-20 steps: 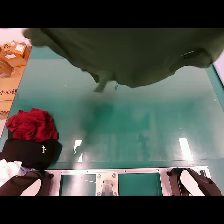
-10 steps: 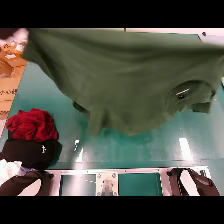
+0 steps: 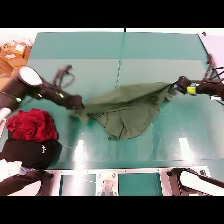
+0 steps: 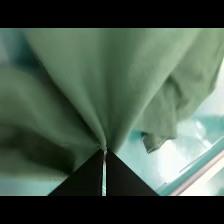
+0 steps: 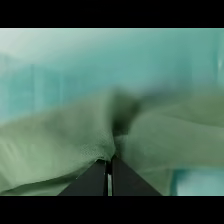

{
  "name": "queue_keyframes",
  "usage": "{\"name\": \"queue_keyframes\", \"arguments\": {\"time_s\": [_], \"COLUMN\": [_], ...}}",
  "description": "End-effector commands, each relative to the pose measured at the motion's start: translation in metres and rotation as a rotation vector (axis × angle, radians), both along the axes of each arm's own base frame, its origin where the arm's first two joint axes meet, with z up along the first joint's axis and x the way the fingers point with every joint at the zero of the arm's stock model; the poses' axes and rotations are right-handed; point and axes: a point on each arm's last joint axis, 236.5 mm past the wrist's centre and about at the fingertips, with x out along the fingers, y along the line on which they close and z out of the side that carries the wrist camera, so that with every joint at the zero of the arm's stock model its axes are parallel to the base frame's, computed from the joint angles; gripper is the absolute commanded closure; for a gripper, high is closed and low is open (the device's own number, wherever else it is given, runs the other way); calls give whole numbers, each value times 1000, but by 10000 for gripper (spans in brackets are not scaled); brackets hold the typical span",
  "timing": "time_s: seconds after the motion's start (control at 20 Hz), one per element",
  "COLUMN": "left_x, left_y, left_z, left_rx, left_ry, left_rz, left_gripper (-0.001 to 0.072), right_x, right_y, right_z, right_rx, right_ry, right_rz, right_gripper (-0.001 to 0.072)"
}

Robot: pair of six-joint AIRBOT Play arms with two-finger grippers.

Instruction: Fold the shirts.

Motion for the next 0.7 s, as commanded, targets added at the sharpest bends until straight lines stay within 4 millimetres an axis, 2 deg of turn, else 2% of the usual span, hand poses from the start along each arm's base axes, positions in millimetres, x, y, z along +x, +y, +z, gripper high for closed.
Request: {"name": "queue_keyframes", "arguments": {"time_s": [0.0, 0.05, 0.1, 0.15, 0.25, 0.3, 0.35, 0.4, 0.45, 0.5, 0.55, 0.65], "left_x": [-23, -24, -17, -10, 6, 17, 27, 37, 43, 46, 47, 46], "left_y": [-17, -17, -12, -5, 17, 31, 46, 63, 79, 91, 102, 120], "left_z": [-63, -66, -63, -56, -28, -13, 0, 10, 14, 15, 13, 7], "left_rx": [-25, -23, -20, -24, -45, -56, -62, -58, -48, -47, -43, -4], "left_ry": [122, 135, 124, 120, 106, 91, 73, 49, 31, 23, 21, 23], "left_rz": [43, 42, 51, 59, 71, 89, 113, 133, 148, 171, 181, 190], "left_gripper": [680, 643, 308, 115, 105, 105, 105, 105, 105, 105, 105, 105], "right_x": [18, 21, 21, 17, -4, -18, -37, -56, -76, -94, -113, -145], "right_y": [-3, -10, -18, -31, -55, -66, -74, -77, -73, -61, -40, 11], "right_z": [-45, -35, -20, -2, 28, 36, 36, 30, 21, 10, -6, -45], "right_rx": [59, 67, 86, 103, 136, 123, 102, 85, 75, 97, 134, 226], "right_ry": [84, 73, 70, 79, 114, 125, 163, 206, 246, 281, 321, 402], "right_rz": [-37, -53, -63, -81, -126, -141, -171, -202, -222, -234, -223, -182], "right_gripper": [678, 495, 440, 441, 442, 470, 512, 509, 459, 380, 348, 348]}}
